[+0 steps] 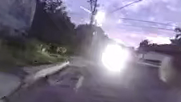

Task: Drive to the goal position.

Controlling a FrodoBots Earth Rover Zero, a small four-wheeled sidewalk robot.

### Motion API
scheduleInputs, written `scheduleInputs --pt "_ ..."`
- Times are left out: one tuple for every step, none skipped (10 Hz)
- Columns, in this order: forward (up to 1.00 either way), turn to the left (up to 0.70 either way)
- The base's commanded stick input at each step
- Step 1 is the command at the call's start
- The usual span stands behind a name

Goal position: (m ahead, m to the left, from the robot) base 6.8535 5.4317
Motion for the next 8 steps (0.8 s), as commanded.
scheduleInputs --pt "0.70 0.00" --pt "0.70 -0.07" --pt "0.70 -0.28" --pt "0.70 -0.35" --pt "0.70 -0.35" --pt "0.70 -0.35" --pt "0.70 0.00" --pt "0.70 0.00"
